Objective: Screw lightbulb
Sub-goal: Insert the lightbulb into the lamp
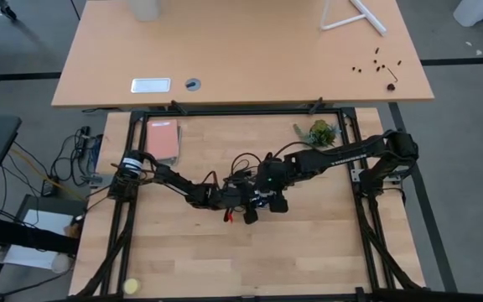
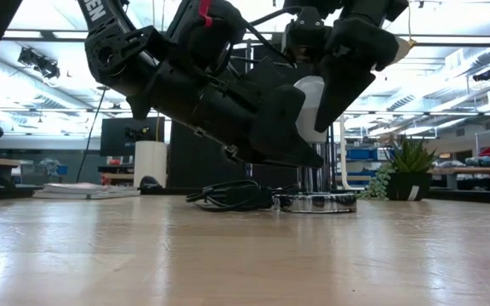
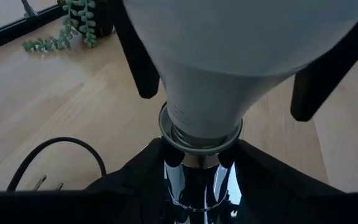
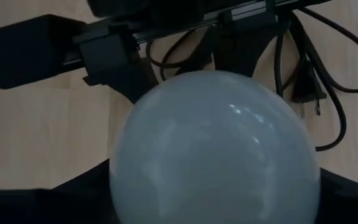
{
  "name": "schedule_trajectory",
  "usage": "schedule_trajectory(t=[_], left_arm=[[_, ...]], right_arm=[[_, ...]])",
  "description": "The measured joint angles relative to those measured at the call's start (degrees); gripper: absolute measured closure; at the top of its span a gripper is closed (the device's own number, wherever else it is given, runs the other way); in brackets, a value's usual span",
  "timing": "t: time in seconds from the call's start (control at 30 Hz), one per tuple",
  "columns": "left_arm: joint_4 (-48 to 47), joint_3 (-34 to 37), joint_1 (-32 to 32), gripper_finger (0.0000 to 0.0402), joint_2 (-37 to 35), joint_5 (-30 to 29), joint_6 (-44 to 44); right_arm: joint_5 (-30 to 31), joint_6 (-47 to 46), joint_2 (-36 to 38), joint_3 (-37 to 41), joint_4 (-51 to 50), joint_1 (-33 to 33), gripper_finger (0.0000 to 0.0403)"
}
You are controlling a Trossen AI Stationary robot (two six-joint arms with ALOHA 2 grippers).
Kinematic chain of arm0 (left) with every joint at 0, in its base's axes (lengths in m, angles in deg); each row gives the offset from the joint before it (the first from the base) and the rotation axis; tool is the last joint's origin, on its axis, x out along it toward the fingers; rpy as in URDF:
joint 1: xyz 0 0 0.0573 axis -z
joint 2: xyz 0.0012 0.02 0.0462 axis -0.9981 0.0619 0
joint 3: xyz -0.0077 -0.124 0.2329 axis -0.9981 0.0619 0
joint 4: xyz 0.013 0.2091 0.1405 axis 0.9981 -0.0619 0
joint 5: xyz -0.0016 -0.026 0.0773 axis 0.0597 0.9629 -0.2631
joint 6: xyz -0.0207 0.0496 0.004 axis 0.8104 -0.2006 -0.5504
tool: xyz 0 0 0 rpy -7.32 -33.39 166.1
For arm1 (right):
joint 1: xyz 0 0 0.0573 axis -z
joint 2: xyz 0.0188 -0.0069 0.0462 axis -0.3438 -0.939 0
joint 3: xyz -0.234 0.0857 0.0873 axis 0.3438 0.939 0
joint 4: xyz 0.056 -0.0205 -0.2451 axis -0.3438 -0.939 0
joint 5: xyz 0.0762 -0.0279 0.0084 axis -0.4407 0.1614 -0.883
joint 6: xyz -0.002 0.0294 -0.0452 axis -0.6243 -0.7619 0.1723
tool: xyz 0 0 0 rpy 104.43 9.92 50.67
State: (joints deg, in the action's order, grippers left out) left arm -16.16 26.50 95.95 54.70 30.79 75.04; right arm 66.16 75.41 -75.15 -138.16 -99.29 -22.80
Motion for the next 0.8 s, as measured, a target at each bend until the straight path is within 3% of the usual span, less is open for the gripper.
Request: schedule_trajectory(t=[0.2,0.5,0.8], left_arm=[[-0.17,-0.02,0.08,0.0207,0.00,-0.02,-1.41],[0.31,0.00,0.28,0.0119,0.00,-0.57,-6.10],[-1.20,0.01,1.14,0.0113,-0.86,-0.59,-8.98]], right_arm=[[-1.60,1.55,0.90,-0.02,-0.68,0.10,0.0068],[-1.78,2.46,1.43,-0.02,-1.25,0.10,0.0044],[-1.81,2.68,2.86,-0.02,-2.28,0.10,0.0048]])
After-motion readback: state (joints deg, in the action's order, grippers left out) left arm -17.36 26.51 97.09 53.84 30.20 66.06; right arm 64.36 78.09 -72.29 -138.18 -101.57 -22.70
